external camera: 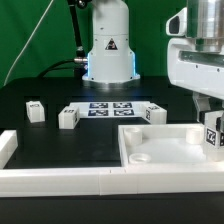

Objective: Assemble one leg

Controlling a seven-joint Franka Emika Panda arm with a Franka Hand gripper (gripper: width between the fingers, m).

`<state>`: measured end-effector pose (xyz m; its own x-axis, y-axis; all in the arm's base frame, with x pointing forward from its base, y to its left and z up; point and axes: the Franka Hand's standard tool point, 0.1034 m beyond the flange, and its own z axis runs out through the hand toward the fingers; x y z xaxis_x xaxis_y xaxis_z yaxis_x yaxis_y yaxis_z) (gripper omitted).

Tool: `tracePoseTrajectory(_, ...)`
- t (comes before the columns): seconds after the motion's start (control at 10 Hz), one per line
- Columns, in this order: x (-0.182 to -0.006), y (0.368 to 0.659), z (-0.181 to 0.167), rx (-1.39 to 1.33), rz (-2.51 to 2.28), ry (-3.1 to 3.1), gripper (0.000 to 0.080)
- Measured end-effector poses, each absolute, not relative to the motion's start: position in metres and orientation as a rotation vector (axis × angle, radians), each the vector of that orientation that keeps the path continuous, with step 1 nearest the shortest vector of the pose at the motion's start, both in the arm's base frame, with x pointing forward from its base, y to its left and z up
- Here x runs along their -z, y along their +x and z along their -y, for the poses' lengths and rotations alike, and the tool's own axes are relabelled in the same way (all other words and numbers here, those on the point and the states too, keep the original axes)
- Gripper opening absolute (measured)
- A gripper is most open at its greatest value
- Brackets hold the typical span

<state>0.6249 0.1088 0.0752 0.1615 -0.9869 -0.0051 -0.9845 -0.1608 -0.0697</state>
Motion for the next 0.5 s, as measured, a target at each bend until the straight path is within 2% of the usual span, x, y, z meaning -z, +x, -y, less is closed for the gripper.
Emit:
tracePoseTrajectory(0.2, -0.0748, 0.6232, -0.111, 0.026, -2.328, -2.01, 0.0292)
tracePoseTrajectory(0.5, -0.0753, 0.6218, -0.1114, 0.007, -2.534, -1.747, 0.0292)
